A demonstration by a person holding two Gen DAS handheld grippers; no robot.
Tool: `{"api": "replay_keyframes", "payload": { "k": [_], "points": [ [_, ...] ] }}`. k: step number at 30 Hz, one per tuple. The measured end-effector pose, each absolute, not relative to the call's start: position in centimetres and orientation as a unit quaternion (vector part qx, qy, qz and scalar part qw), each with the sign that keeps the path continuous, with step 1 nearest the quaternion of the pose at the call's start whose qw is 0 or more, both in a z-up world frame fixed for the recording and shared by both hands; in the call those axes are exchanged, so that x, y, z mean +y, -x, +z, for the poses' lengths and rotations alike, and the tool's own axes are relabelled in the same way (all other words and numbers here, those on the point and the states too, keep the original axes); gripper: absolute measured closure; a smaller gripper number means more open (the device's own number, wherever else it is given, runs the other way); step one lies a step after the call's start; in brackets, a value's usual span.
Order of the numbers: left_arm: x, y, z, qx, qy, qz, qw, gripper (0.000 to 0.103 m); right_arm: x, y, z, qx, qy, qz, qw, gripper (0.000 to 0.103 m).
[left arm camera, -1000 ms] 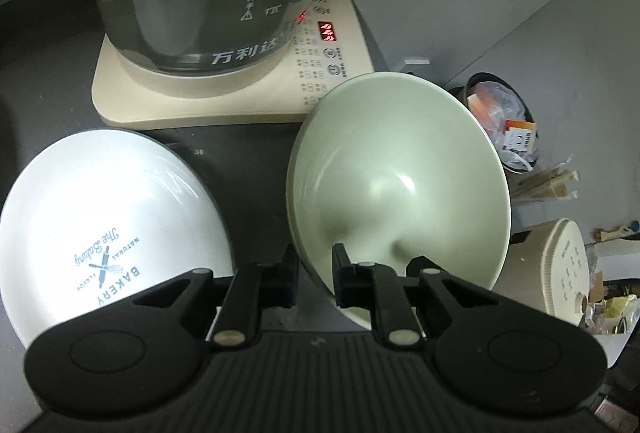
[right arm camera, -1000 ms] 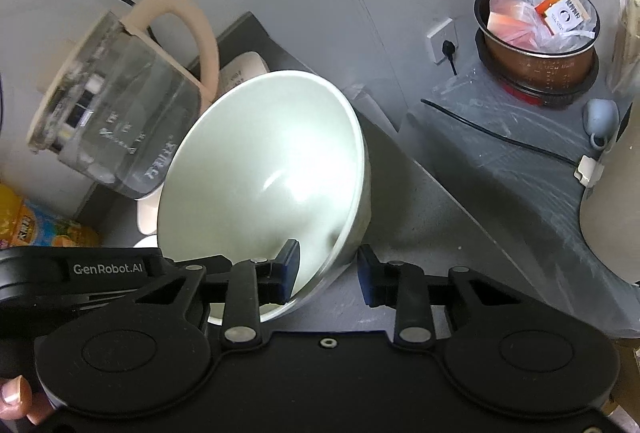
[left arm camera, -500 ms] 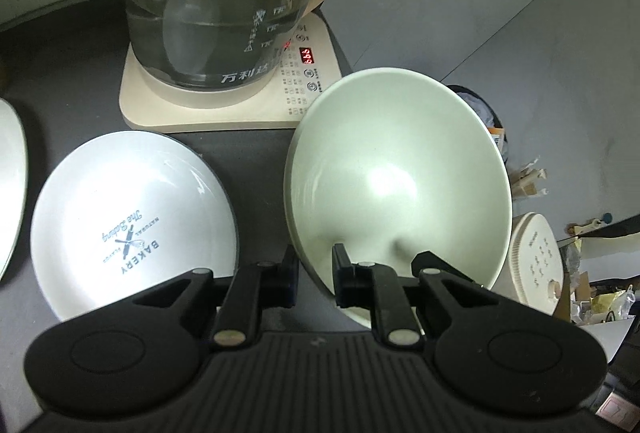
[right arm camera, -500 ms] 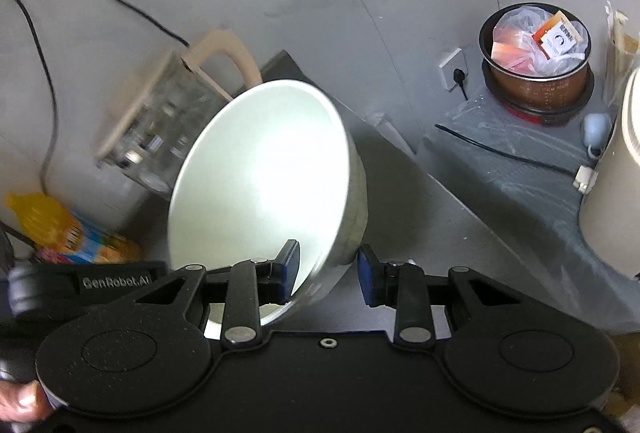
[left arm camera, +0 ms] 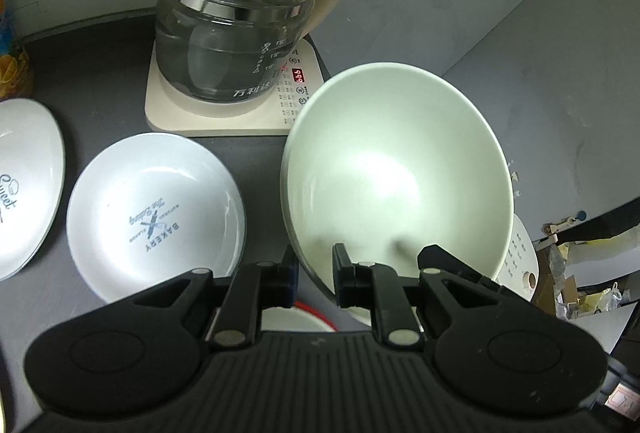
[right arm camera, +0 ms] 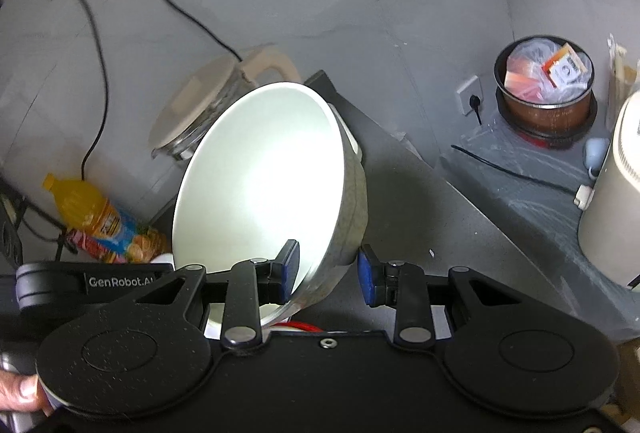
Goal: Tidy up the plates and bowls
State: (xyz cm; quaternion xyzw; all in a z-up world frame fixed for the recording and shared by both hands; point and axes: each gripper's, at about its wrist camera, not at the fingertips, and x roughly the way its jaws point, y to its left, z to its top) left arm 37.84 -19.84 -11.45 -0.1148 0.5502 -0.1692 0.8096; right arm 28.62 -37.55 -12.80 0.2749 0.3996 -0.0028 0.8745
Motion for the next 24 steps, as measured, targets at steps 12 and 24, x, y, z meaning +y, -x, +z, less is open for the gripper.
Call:
{"api": "replay_keyframes", "payload": {
  "k": [12, 24],
  "points": [
    [-17.1, -33.4, -10.1, 0.546, 0.121, -0.174, 0.811, 0.087, -35.3, -25.3, -11.1, 0.399, -0.25, 0.019, 0.882, 0.072],
    [-14.9, -30.1, -12.0, 0.572, 0.14, -0.17, 0.79, 0.087, -33.7, -22.6, -11.8, 0.427, -0.227, 0.037, 0.875, 0.071]
  ]
}}
